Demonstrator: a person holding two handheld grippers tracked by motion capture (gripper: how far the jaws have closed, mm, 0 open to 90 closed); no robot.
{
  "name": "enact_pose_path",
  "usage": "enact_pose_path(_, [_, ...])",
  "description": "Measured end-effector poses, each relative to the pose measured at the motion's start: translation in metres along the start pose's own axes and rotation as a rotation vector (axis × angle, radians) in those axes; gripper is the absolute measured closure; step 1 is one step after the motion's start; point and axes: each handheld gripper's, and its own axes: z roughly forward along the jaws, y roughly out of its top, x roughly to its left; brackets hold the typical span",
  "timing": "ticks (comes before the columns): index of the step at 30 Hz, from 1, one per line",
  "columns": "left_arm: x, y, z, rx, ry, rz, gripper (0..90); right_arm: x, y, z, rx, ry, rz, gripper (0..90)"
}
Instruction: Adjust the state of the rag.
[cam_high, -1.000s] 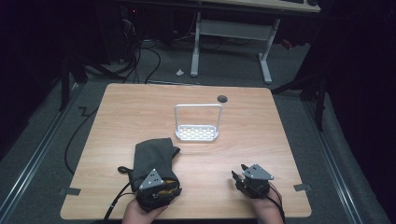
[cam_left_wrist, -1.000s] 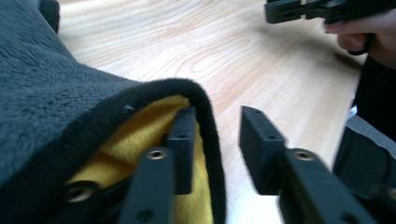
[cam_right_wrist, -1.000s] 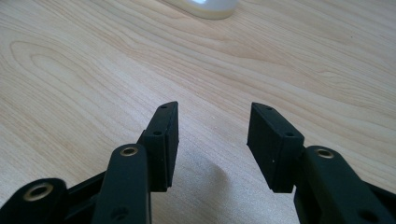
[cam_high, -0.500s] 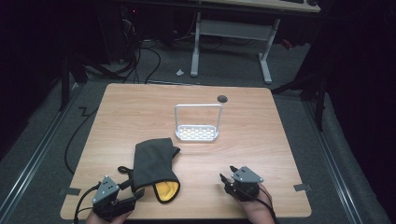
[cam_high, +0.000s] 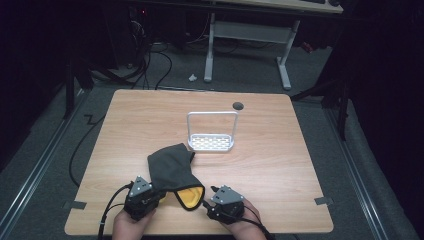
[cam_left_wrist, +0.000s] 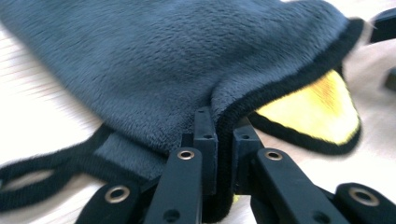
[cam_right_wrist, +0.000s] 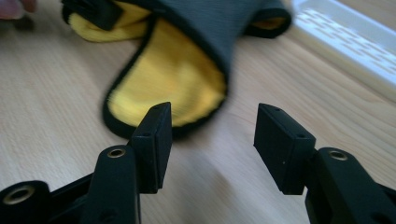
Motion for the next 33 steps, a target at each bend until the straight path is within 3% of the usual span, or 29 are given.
enact_pose_path(3, [-0.003, 0.0, -0.005, -0.015, -0.012, 0.006, 85.2, 0.004, 0.004, 0.014, 0.023, 0.0, -0.006, 45.3])
enact_pose_path(9, [-0.001, 0.001, -0.028, -0.084, 0.005, 0.004, 85.7, -0.008, 0.014, 0.033, 0.053, -0.005, 0.071, 39.7])
enact_pose_path(12, [0.004, -0.001, -0.04, -0.107, 0.011, -0.005, 85.7, -0.01, 0.016, 0.04, 0.053, 0.032, 0.119, 40.8])
enact_pose_path(14, [0.007, -0.003, -0.044, -0.11, 0.017, -0.013, 85.7, -0.006, 0.017, 0.043, 0.069, 0.045, 0.097, 50.3])
enact_pose_path(15, [0.009, -0.004, -0.045, -0.112, 0.017, -0.018, 85.7, -0.003, 0.017, 0.044, 0.072, 0.046, 0.076, 59.3])
enact_pose_path(16, [0.009, -0.004, -0.045, -0.112, 0.017, -0.018, 85.7, -0.003, 0.017, 0.044, 0.072, 0.046, 0.076, 59.3])
enact_pose_path(17, [0.011, -0.004, -0.046, -0.113, 0.025, -0.022, 85.7, 0.0, 0.017, 0.042, 0.062, 0.032, 0.057, 80.7])
enact_pose_path(19, [0.011, -0.004, -0.045, -0.114, 0.026, -0.024, 85.6, 0.0, 0.018, 0.039, 0.06, 0.013, 0.051, 83.8])
enact_pose_path(20, [0.011, -0.003, -0.044, -0.113, 0.024, -0.027, 85.6, -0.004, 0.018, 0.034, 0.052, -0.004, 0.053, 84.8])
enact_pose_path(21, [0.009, -0.002, -0.042, -0.113, 0.021, -0.02, 85.6, -0.017, 0.018, 0.019, 0.022, -0.067, 0.058, 85.3])
enact_pose_path(22, [0.006, -0.001, -0.038, -0.104, 0.007, -0.014, 85.5, -0.025, 0.017, 0.009, -0.002, -0.086, 0.075, 85.3])
enact_pose_path(23, [-0.005, 0.003, -0.027, -0.078, -0.017, 0.029, 85.4, -0.033, 0.015, -0.001, -0.024, -0.11, 0.084, 85.2])
enact_pose_path(24, [-0.005, 0.003, -0.027, -0.078, -0.017, 0.029, 85.4, -0.033, 0.015, -0.001, -0.024, -0.11, 0.084, 85.2])
enact_pose_path(25, [-0.025, 0.006, -0.011, -0.021, -0.038, 0.115, 85.4, -0.043, 0.01, -0.021, -0.044, -0.17, 0.078, 85.0])
enact_pose_path(27, [-0.041, 0.005, 0.002, 0.025, -0.058, 0.174, 84.6, -0.047, 0.001, -0.036, -0.042, -0.205, 0.074, 84.1])
enact_pose_path(29, [-0.045, 0.003, 0.006, 0.043, -0.066, 0.187, 83.4, -0.049, -0.005, -0.042, -0.038, -0.201, 0.089, 82.3])
enact_pose_path(30, [-0.048, 0.0, 0.009, 0.058, -0.076, 0.189, 77.1, -0.053, -0.018, -0.05, -0.006, -0.17, 0.142, 72.8])
enact_pose_path(33, [-0.041, 0.001, 0.002, 0.034, -0.093, 0.139, 73.6, -0.056, -0.036, -0.057, 0.031, -0.134, 0.196, 59.6])
